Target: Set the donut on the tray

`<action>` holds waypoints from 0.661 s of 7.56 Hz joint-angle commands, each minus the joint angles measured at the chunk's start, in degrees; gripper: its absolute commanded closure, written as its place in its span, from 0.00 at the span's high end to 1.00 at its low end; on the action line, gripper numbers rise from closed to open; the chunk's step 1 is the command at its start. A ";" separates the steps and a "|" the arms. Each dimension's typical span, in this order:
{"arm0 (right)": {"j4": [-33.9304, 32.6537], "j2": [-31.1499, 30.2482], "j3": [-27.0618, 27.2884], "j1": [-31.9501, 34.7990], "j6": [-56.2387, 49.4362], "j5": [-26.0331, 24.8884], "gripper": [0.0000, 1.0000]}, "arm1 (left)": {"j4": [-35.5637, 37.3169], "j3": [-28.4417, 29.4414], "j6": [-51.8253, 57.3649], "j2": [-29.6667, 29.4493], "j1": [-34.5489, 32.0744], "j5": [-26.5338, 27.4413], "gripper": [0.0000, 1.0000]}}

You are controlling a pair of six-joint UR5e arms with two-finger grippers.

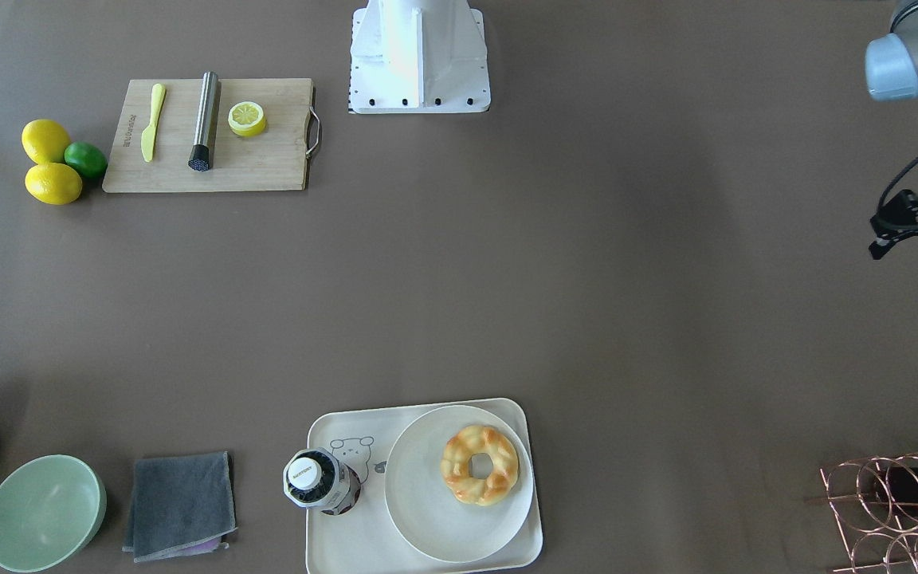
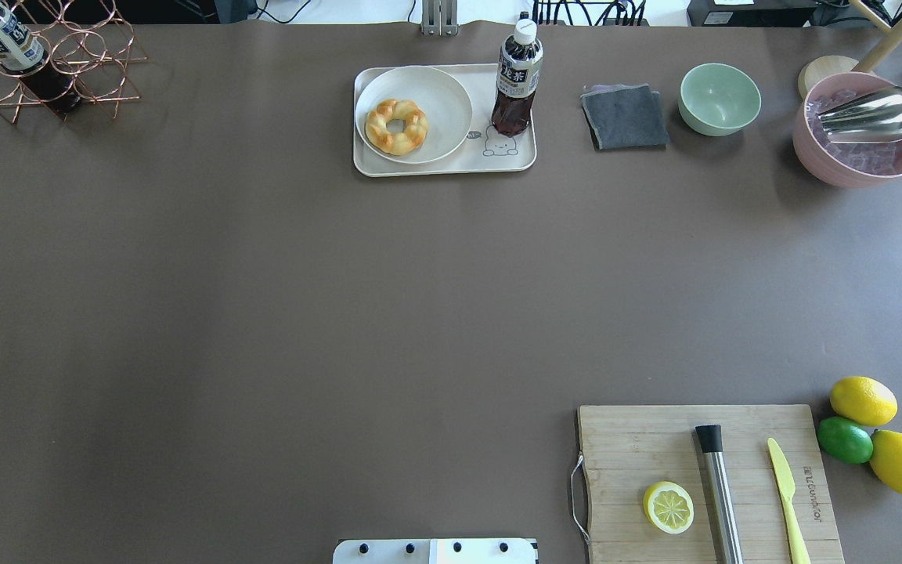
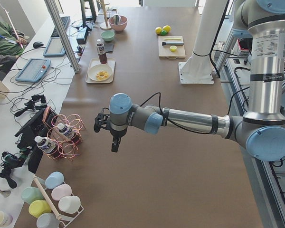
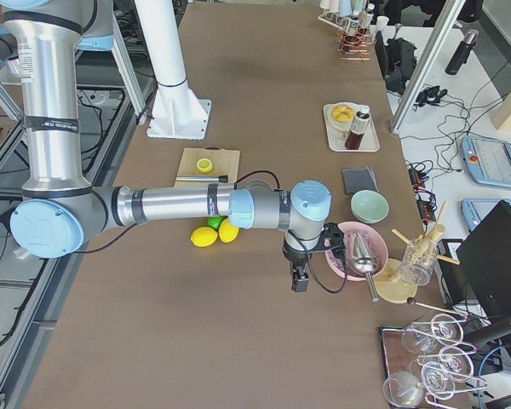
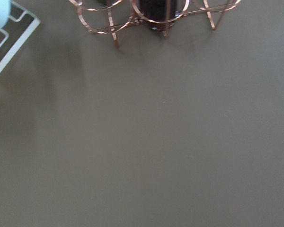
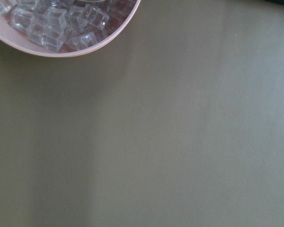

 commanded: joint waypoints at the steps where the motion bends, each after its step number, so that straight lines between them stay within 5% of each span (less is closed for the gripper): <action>1: 0.14 -0.98 -0.24 0.34 -0.62 -0.29 1.00 | 0.00 4.70 6.06 3.60 -2.69 -0.28 0.98; 5: 0.14 -1.15 -0.24 0.60 -0.62 -0.29 1.00 | -0.44 2.37 6.24 3.87 -9.37 -3.44 0.98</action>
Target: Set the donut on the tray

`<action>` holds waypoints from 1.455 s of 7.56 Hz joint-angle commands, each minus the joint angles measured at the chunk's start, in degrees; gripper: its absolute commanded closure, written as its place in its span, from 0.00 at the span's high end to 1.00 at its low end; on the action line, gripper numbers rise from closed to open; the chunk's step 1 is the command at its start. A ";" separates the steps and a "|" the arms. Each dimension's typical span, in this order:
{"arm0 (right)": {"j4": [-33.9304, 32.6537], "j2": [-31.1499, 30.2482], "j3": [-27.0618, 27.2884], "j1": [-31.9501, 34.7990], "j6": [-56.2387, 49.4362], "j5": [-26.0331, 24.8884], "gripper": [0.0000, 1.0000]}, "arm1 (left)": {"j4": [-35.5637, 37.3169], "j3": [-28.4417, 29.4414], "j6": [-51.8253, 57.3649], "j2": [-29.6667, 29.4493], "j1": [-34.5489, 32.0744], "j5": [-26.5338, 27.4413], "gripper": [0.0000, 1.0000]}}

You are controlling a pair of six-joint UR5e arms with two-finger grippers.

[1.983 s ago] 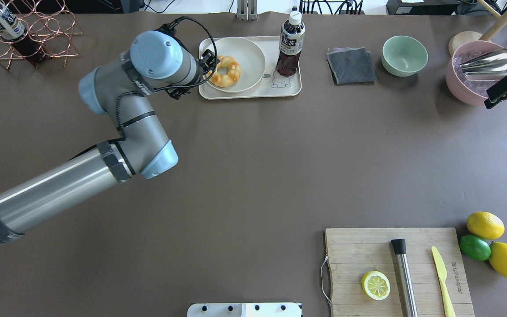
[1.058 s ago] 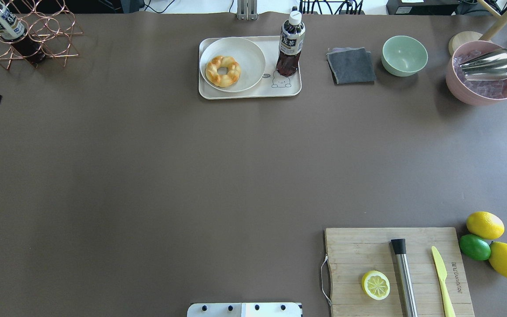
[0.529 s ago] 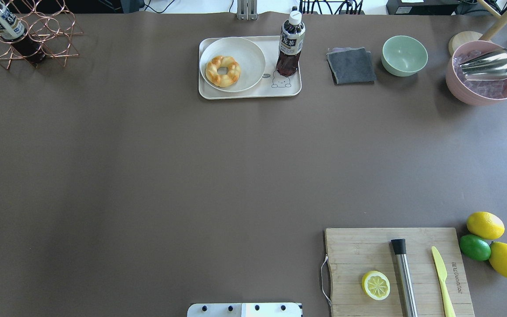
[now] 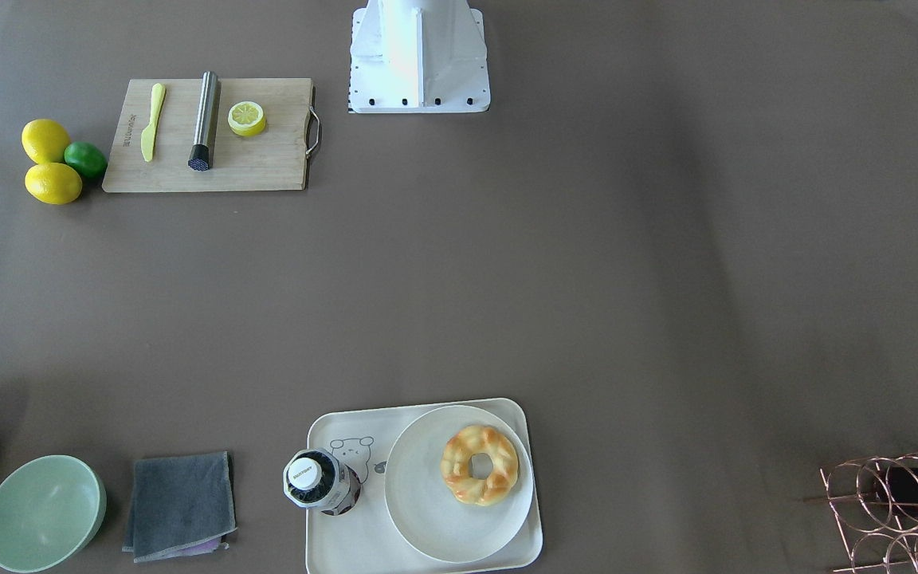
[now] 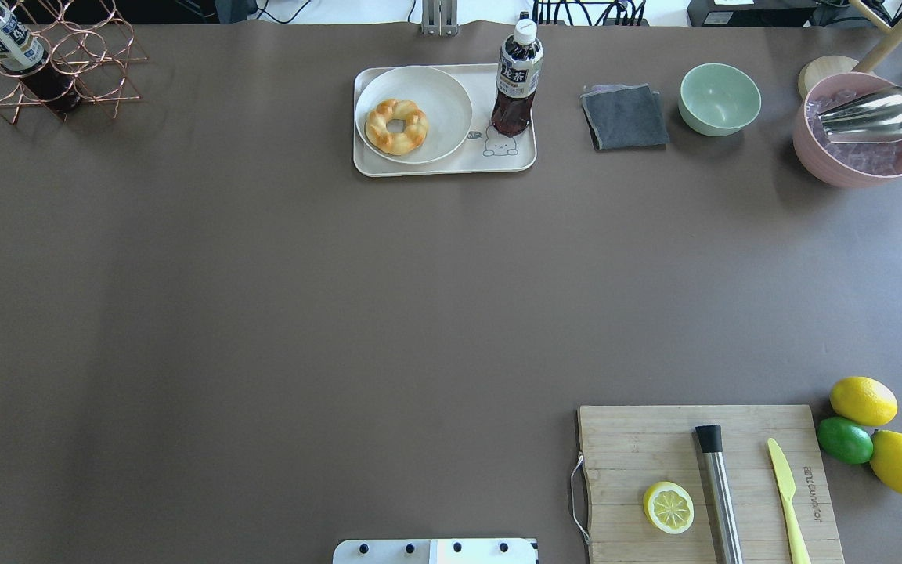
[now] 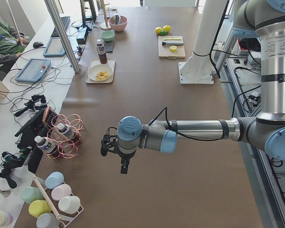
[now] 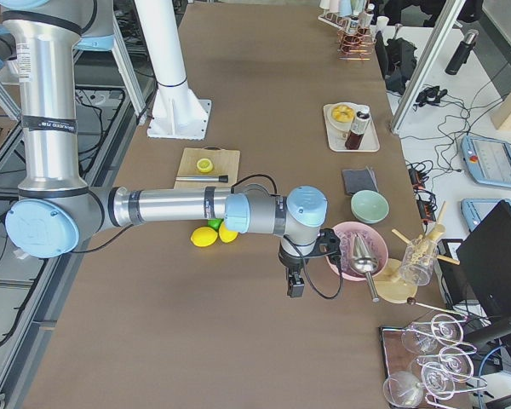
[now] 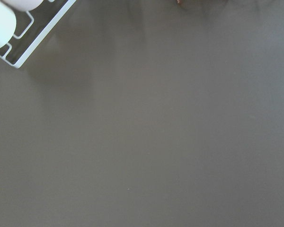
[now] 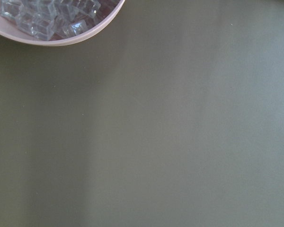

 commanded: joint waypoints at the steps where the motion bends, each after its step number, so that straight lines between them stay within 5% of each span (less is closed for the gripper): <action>1: 0.01 -0.15 0.00 0.29 -0.01 -0.06 1.00 | -0.25 -2.96 0.26 0.29 -4.68 -0.56 0.98; 11: 0.01 0.02 0.00 0.47 0.17 0.03 1.00 | -2.71 -2.80 0.26 2.93 -6.20 -0.47 0.98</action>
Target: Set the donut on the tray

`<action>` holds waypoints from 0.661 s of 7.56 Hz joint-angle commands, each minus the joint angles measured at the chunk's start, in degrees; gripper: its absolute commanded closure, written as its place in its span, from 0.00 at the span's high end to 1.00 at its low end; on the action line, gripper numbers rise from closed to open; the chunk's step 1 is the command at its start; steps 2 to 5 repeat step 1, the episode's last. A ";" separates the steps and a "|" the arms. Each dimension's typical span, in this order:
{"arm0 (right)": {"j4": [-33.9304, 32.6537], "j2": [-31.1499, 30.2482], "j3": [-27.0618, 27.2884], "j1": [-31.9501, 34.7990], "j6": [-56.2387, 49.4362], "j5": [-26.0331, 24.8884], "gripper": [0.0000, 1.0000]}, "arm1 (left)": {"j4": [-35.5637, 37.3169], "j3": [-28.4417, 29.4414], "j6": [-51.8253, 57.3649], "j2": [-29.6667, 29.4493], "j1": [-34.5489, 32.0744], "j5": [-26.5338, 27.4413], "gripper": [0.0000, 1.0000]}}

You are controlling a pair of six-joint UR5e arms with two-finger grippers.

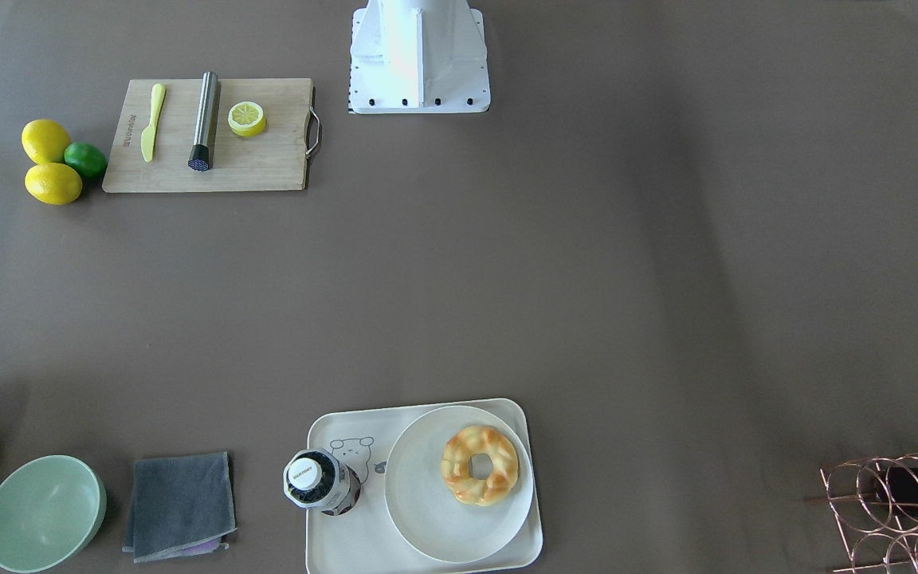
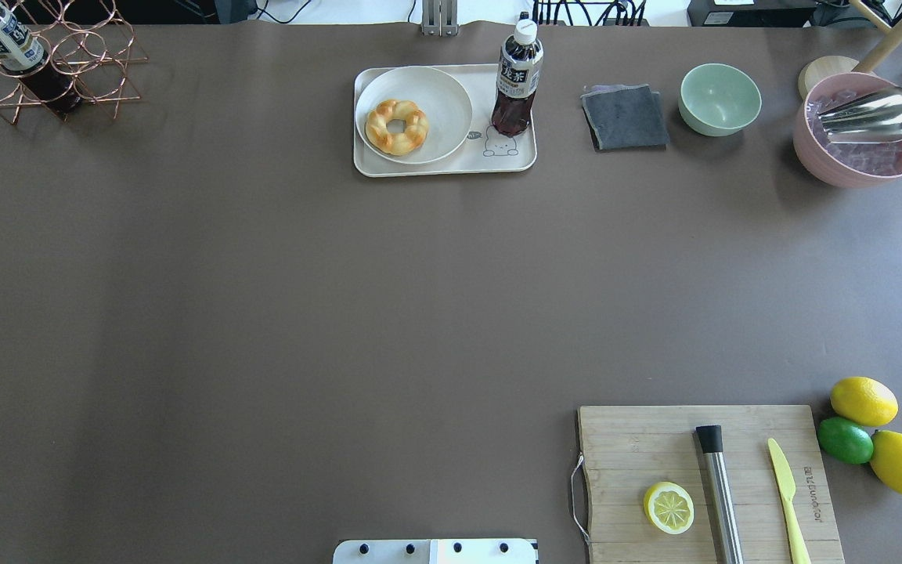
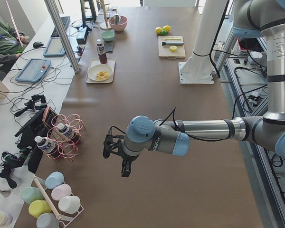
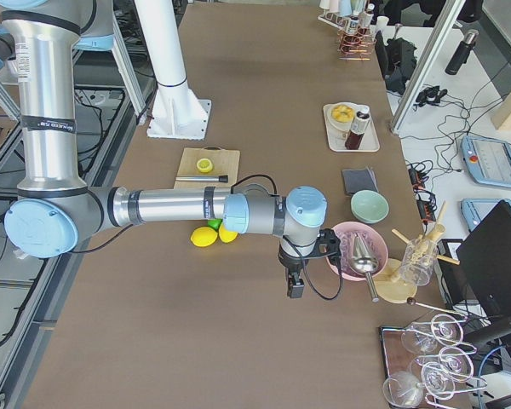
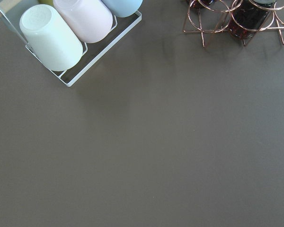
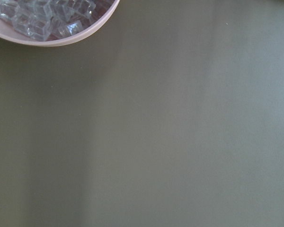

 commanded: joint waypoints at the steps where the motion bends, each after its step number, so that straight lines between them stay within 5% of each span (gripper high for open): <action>1: 0.00 0.11 0.00 -0.09 0.17 0.00 1.00 | 0.00 -0.33 0.00 0.80 0.00 0.01 0.98; 5: 0.00 0.11 0.00 -0.09 0.17 0.00 1.00 | 0.00 -0.33 0.00 0.80 0.00 0.01 0.98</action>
